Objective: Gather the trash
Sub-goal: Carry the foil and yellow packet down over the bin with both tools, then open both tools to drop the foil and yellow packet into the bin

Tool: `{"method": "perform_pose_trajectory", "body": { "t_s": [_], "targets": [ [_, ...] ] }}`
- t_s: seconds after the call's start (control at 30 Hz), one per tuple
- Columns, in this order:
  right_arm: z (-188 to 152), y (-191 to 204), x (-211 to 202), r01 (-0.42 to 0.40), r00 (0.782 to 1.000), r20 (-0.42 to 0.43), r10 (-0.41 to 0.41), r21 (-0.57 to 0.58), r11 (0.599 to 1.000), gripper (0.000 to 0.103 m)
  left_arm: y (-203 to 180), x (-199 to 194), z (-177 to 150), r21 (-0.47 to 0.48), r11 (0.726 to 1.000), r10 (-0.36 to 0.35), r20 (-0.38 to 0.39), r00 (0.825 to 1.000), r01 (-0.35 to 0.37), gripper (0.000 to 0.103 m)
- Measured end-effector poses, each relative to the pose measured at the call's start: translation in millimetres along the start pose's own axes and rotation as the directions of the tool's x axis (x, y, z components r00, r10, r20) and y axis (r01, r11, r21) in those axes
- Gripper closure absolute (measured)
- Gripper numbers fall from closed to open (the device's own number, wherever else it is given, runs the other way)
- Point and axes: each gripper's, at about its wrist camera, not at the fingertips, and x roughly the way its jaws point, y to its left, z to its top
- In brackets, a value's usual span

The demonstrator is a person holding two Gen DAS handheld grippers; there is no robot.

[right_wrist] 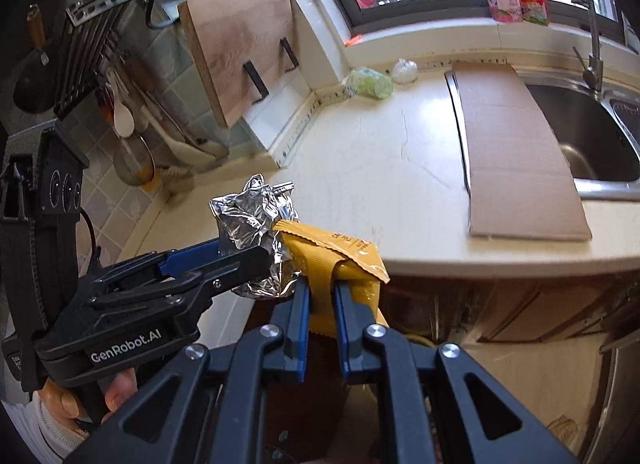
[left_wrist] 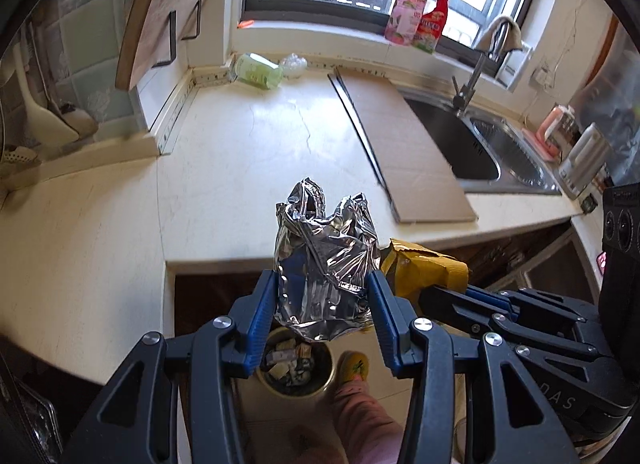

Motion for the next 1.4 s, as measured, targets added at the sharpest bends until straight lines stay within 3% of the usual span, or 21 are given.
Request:
{"method": "perform_pose_trajectory", "body": {
  "t_s": [0.33,0.77,0.9,1.1,1.4],
  "targets": [
    [-49.8,-14.9,37.1,0.08,0.984,-0.16,-0.074,0.031,0.996,0.091,3.9,45.1,-49.1,-0.034,0.999,-0.002,-0.133,0.991,-0.003,0.059],
    [-132.5,-93.8,146.3,0.155,0.919,-0.381,-0.101,0.113,0.981,0.091,22.7,175.8,-146.5,-0.169,0.983,0.007,-0.342,0.94,-0.069,0.059],
    [-154.5,-119.5,186.7,0.167,0.901,-0.421,-0.102,0.122,0.978,0.091,34.0,230.0,-182.2,-0.205,0.974,0.012,-0.392,0.92,-0.101,0.059],
    [-185.5,-155.9,256.0,0.169,0.878,-0.47,-0.09,0.129,0.977,0.091,55.5,298.9,-222.1,-0.254,0.96,0.0,-0.428,0.904,-0.12,0.058],
    [-198.9,-184.1,334.3,0.161,0.861,-0.503,-0.079,0.122,0.979,0.085,76.0,365.9,-241.4,-0.232,0.959,0.037,-0.465,0.884,-0.162,0.054]
  ]
}}
